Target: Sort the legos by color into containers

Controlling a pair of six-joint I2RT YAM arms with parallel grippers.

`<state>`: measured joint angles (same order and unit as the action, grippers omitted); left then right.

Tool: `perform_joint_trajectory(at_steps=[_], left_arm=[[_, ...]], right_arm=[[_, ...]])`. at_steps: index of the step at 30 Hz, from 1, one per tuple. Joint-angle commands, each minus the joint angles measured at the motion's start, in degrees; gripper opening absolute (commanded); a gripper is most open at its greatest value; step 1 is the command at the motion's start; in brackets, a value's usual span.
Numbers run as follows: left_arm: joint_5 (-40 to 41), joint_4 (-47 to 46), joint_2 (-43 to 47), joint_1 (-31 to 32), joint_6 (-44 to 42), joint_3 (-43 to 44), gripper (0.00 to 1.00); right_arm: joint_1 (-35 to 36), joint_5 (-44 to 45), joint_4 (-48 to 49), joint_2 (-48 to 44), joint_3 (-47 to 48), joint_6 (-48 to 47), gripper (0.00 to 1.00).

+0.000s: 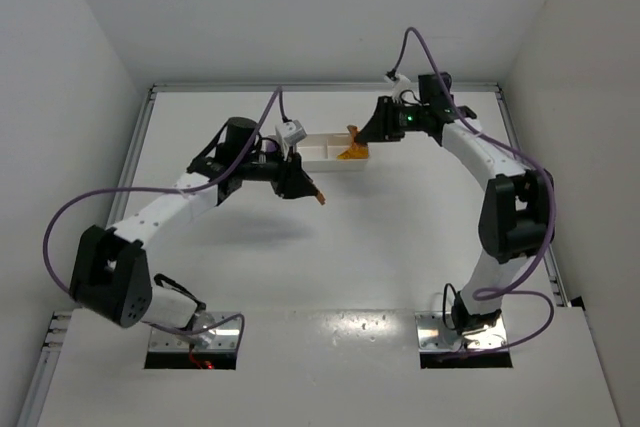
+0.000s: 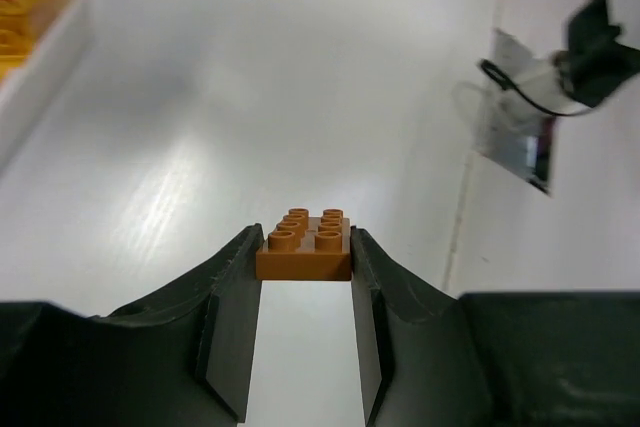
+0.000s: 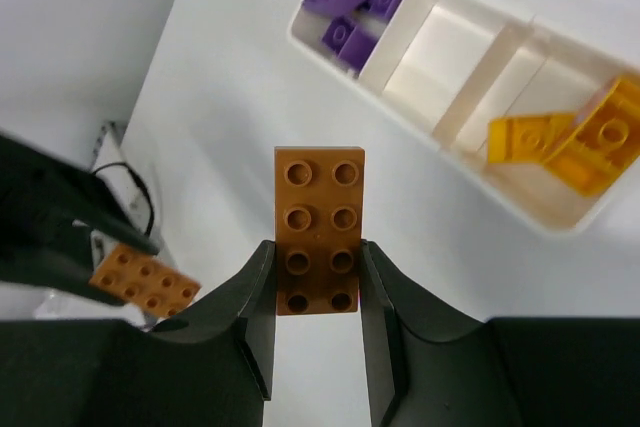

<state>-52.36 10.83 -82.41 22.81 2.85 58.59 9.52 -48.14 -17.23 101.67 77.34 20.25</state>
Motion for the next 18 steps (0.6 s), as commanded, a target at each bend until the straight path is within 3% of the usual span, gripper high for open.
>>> perform_joint_trajectory(at_steps=[1, 6, 18], left_arm=[[19.6, -4.3, 6.6, 0.2, -0.2, -3.1, 0.08], [25.3, -4.9, 8.0, -2.7, 1.2, -3.7, 0.08], [25.3, -3.3, 9.1, -6.9, 1.3, -3.7, 0.08]], right_arm=[[3.2, 8.0, -0.6, 3.4, 8.5, -1.3, 0.00], [7.2, 12.8, -2.9, 10.0, 16.4, -2.5, 0.00], [14.4, 18.4, -3.4, 25.8, 29.4, -3.7, 0.00]])
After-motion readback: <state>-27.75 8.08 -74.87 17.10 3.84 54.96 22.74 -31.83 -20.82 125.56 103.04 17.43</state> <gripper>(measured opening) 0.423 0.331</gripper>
